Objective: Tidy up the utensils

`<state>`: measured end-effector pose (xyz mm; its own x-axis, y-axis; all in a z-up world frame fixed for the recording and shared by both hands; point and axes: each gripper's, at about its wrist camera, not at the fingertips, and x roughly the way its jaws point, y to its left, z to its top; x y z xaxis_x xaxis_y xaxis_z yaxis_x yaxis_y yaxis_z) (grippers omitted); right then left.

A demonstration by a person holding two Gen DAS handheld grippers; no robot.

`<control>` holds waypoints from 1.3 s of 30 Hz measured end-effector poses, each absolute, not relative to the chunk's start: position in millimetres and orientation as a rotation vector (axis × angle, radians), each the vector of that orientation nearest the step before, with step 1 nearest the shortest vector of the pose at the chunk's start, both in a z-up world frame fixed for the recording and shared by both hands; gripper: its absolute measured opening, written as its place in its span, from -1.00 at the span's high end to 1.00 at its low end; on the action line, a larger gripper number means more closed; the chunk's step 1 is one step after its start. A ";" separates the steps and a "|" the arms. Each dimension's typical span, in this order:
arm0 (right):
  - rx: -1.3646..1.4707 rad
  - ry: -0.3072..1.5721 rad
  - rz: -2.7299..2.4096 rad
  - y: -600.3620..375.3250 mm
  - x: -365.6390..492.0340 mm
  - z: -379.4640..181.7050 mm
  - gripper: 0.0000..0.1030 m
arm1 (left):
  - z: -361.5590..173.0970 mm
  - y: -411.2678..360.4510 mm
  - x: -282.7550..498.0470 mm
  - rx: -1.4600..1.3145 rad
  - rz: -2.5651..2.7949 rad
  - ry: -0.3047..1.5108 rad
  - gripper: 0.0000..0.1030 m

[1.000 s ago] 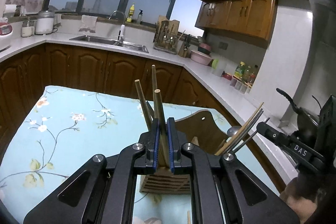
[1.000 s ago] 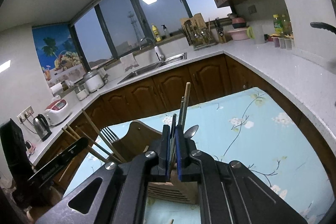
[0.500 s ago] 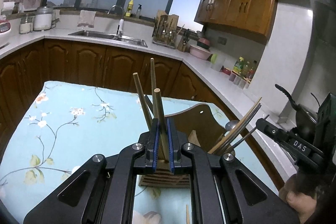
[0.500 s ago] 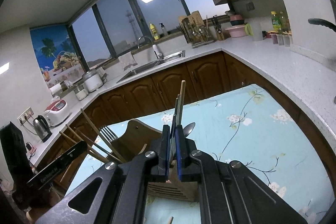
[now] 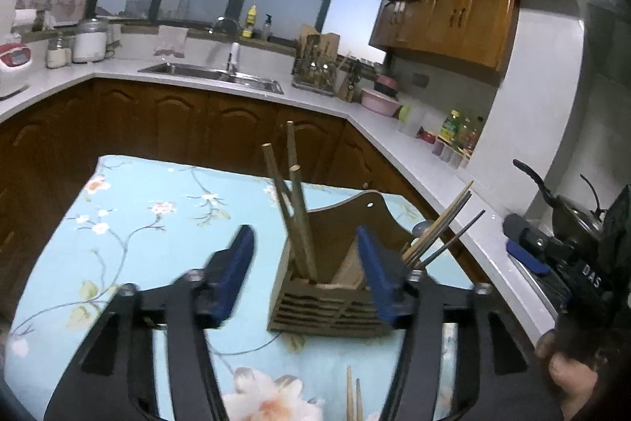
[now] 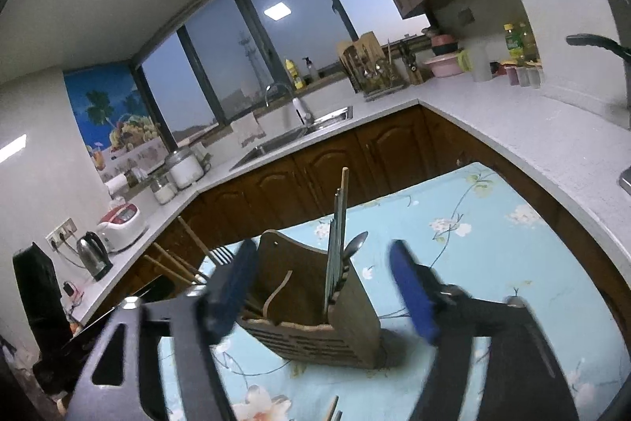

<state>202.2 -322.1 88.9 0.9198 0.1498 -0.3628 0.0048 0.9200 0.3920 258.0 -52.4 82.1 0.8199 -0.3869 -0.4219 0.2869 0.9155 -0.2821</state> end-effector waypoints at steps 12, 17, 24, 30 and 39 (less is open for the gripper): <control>0.393 0.478 0.067 -312.3 137.6 28.5 -0.71 | 40.1 -9.7 190.2 -0.231 -0.268 0.550 -0.64; 0.336 0.517 0.088 -294.3 110.2 7.5 -0.71 | 20.8 3.1 145.5 -0.239 -0.242 0.564 -0.68; 0.230 0.516 0.102 -273.2 72.6 -6.1 -0.78 | 4.2 14.9 106.2 -0.250 -0.212 0.567 -0.69; 0.165 0.445 0.078 -265.5 44.0 -0.1 -0.80 | 3.6 15.4 77.1 -0.213 -0.211 0.508 -0.69; 0.003 0.180 0.042 -248.9 -16.1 23.6 -1.00 | 18.8 8.9 26.7 -0.119 -0.154 0.283 -1.00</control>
<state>-16.1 -248.9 23.6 0.9830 0.0419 -0.1786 -0.0413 0.9991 0.0071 26.7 8.9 18.8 0.9486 -0.1678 -0.2684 0.1345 0.9812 -0.1382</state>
